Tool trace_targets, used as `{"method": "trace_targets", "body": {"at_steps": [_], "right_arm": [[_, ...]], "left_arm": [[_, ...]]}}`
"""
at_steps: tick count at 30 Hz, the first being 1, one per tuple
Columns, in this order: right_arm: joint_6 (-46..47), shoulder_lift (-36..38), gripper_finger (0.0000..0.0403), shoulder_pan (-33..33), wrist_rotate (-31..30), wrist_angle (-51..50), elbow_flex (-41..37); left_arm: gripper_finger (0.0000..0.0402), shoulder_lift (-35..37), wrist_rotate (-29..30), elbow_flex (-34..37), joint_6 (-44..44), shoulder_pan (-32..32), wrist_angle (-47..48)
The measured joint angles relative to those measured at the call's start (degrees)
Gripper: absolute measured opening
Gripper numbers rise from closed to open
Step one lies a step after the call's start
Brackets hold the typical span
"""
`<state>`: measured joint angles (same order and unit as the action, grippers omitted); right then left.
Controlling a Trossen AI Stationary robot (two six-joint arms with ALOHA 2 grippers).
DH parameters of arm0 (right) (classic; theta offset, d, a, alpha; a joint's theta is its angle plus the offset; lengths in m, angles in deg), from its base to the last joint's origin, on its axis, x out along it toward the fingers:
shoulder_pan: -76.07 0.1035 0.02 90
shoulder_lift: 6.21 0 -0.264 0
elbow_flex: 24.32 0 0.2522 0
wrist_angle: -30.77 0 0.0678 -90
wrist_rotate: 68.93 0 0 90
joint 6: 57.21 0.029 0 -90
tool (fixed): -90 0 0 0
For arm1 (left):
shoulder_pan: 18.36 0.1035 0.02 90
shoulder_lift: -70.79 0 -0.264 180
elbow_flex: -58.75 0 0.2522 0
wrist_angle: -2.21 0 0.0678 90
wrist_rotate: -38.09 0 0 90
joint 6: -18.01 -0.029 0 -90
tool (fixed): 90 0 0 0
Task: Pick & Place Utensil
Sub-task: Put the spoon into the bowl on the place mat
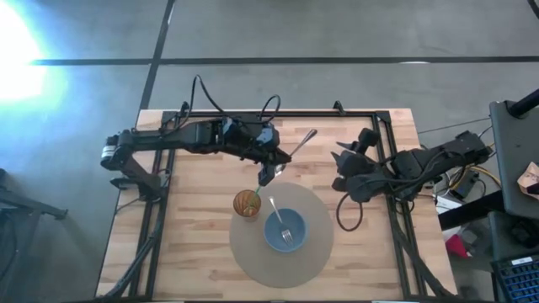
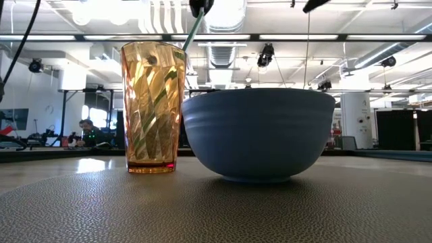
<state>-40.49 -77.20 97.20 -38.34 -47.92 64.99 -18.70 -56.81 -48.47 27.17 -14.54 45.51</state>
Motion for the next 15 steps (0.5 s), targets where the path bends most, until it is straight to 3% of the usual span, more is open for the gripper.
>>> {"method": "trace_targets", "body": {"at_steps": [11, 15], "right_arm": [[12.93, 2.85, 0.0133, 0.00, 1.05, 1.51, -10.70], [14.74, 4.22, 0.0126, 0.28, 2.42, 7.63, -15.24]], "left_arm": [[0.0006, 3.20, -3.19, 10.39, -1.99, -2.42, -14.77], [0.0004, 5.48, -3.65, 15.93, -3.03, -3.63, -22.71]]}}
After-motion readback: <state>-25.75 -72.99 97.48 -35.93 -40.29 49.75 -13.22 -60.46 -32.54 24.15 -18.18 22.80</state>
